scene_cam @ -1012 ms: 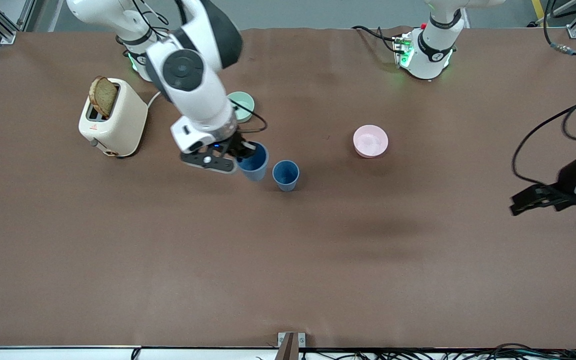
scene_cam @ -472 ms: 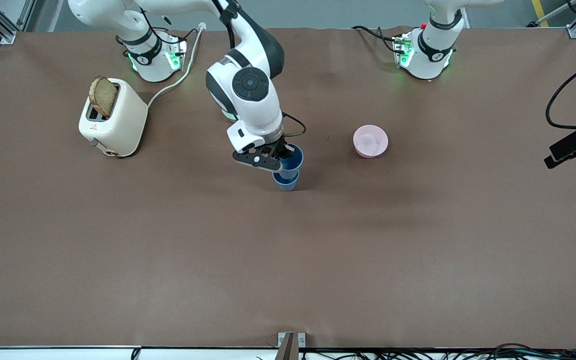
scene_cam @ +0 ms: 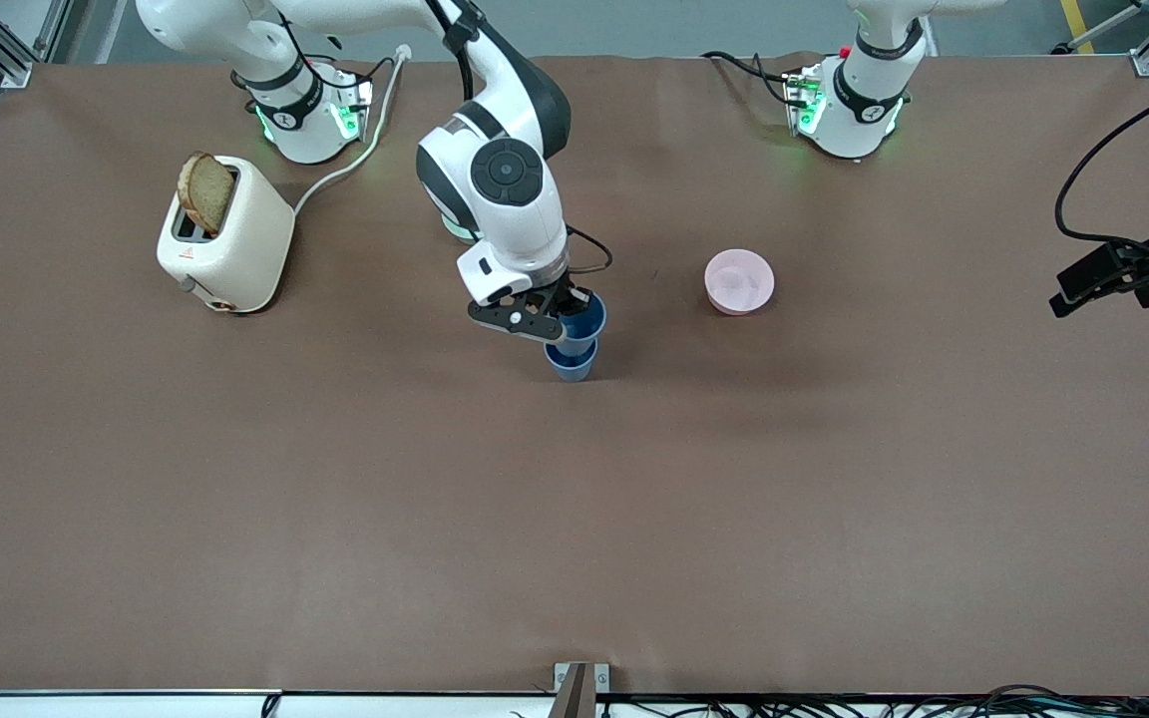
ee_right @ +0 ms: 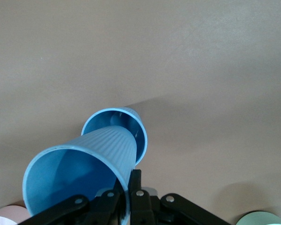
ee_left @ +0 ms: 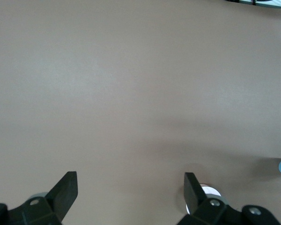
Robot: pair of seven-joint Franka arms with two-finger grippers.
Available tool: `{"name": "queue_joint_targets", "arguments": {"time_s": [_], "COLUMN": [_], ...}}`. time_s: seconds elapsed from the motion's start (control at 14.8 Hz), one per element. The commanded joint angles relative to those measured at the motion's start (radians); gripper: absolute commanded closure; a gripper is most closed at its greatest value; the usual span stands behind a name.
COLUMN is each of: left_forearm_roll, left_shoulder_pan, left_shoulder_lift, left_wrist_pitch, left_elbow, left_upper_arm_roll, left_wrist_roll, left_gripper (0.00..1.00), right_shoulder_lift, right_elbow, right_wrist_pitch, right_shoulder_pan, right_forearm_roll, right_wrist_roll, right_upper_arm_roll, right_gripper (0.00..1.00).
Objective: Stack blue cups with both arms
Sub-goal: 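Lower the right gripper's cup into the standing blue cup, then open the right gripper and withdraw it from the stacked cups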
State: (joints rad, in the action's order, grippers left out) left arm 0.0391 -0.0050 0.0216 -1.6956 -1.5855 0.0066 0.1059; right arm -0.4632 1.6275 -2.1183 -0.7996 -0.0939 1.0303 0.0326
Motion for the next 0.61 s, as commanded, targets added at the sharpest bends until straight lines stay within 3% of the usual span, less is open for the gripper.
{"name": "queue_joint_targets", "arguments": {"time_s": [0.0, 0.2, 0.4, 0.54], "left_forearm_roll": [-0.004, -0.004, -0.002, -0.002], "left_shoulder_pan": [-0.01, -0.012, -0.018, -0.046], "left_shoulder_lift": [0.001, 0.017, 0.017, 0.014], "left_wrist_pitch": [-0.012, 0.01, 0.01, 0.011], "left_elbow": [0.022, 0.048, 0.047, 0.041], "left_upper_arm_roll": [0.0, -0.002, 0.001, 0.009], "left_wrist_roll": [0.0, -0.002, 0.0, 0.004], "left_gripper": [0.0, 0.0, 0.0, 0.0], "right_shoulder_lift": [0.008, 0.047, 0.142, 0.223], "right_elbow": [0.006, 0.005, 0.011, 0.076], "right_wrist_pitch": [0.003, 0.038, 0.142, 0.153], "right_shoulder_pan": [0.0, 0.042, 0.156, 0.255], "right_forearm_roll": [0.003, 0.009, 0.083, 0.094], "right_wrist_roll": [0.014, -0.012, -0.094, -0.201], "right_upper_arm_roll": [0.013, 0.018, 0.02, 0.02], "right_gripper": [0.01, 0.0, 0.0, 0.0]}}
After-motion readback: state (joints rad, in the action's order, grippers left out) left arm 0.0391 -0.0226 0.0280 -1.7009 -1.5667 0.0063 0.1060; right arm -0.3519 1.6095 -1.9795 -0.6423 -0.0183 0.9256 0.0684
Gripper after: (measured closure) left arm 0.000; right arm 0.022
